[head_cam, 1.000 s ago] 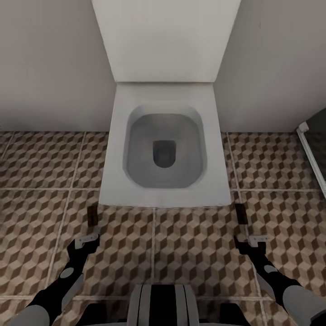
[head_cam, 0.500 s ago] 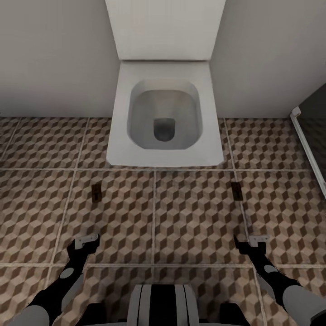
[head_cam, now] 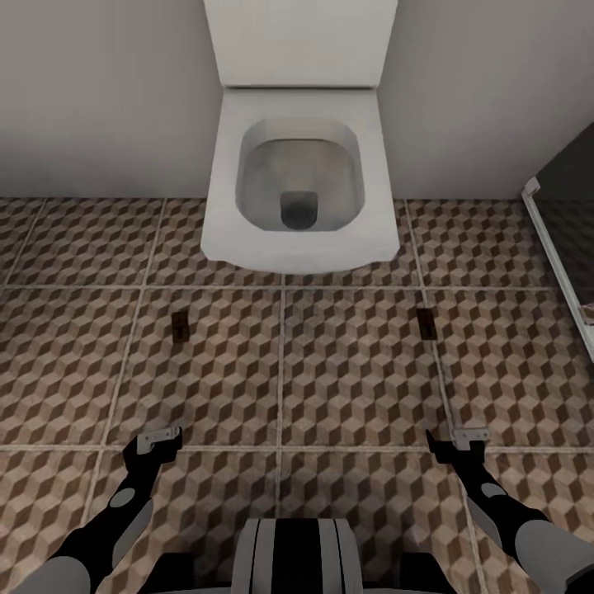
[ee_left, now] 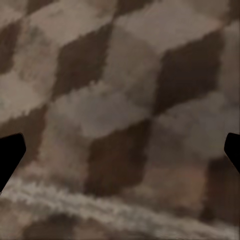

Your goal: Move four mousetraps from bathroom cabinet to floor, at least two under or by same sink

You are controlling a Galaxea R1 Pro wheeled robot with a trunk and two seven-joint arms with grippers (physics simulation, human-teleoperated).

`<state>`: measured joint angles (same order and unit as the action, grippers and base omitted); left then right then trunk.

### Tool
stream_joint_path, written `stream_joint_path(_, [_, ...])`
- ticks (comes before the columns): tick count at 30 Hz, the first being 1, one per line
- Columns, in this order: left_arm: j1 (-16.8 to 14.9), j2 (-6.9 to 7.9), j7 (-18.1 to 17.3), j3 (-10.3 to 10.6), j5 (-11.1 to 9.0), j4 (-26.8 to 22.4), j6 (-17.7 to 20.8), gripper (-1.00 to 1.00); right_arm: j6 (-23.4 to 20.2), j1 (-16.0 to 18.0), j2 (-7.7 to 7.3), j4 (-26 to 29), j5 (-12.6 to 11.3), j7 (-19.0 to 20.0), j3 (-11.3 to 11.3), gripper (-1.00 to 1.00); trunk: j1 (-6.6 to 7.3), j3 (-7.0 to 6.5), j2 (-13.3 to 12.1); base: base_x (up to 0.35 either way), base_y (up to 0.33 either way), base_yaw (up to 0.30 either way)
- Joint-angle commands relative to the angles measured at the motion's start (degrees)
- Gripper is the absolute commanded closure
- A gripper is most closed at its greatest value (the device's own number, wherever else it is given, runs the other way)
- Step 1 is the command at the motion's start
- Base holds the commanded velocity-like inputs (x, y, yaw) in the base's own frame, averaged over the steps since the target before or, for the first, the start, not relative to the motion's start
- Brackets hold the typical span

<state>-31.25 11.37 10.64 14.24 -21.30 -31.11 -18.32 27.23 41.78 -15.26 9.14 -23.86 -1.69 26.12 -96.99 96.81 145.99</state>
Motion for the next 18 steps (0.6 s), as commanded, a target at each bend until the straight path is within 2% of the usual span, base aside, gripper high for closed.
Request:
stream_joint_path(1, [-0.04,0.05,0.46,0.50,-0.35,0.00,-0.22,-1.00,-0.24,-0.03,-0.03,-0.09,-0.04,-0.33,1.21,-1.00,0.00,0.03,0.01,-0.039,0.000,0.000])
stream_joint_path(18, [0.00,-0.12,0.52,0.41,-0.24,0.02,-0.24,-1.00,-0.23,-0.03,-0.03,-0.09,-0.04,-0.33,1.21,-1.00,0.00,0.03,0.01,-0.007,0.000,0.000])
